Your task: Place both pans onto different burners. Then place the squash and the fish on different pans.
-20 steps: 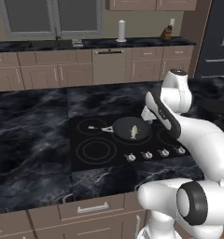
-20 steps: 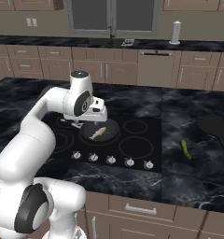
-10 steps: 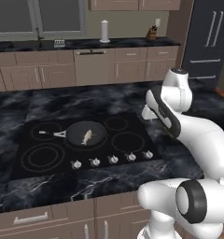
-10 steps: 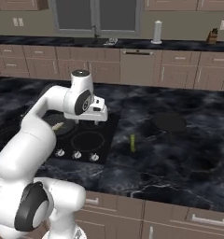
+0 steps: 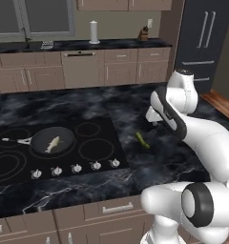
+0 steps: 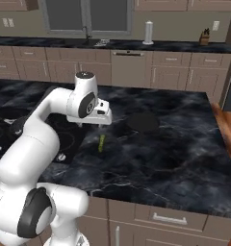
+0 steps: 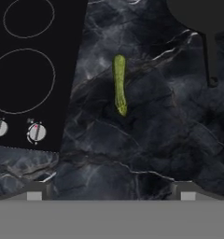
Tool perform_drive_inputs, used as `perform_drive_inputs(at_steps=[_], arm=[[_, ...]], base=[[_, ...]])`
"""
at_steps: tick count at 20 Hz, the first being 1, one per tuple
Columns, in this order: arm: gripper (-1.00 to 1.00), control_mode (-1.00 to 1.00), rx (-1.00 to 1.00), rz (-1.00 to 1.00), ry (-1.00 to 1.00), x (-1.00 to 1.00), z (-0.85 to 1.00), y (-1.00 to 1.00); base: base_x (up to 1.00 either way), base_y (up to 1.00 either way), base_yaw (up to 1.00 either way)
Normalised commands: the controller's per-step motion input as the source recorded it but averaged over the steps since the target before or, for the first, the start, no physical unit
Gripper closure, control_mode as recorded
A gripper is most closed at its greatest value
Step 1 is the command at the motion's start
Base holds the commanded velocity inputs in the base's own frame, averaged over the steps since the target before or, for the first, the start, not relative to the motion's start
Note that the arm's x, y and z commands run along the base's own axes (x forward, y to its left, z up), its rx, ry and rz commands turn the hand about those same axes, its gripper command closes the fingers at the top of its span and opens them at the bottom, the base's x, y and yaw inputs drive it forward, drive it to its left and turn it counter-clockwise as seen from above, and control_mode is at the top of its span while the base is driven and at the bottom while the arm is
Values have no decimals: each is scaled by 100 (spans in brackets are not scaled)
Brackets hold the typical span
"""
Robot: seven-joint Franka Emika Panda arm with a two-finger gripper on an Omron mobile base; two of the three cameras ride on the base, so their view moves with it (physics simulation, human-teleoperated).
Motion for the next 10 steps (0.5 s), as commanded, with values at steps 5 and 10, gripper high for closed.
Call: perform_drive_inputs(at_steps=[5,10], arm=[[-100,100,0,0,0,0,0,0],[-100,100,0,0,0,0,0,0]], base=[[3,16,0],[0,50,0]])
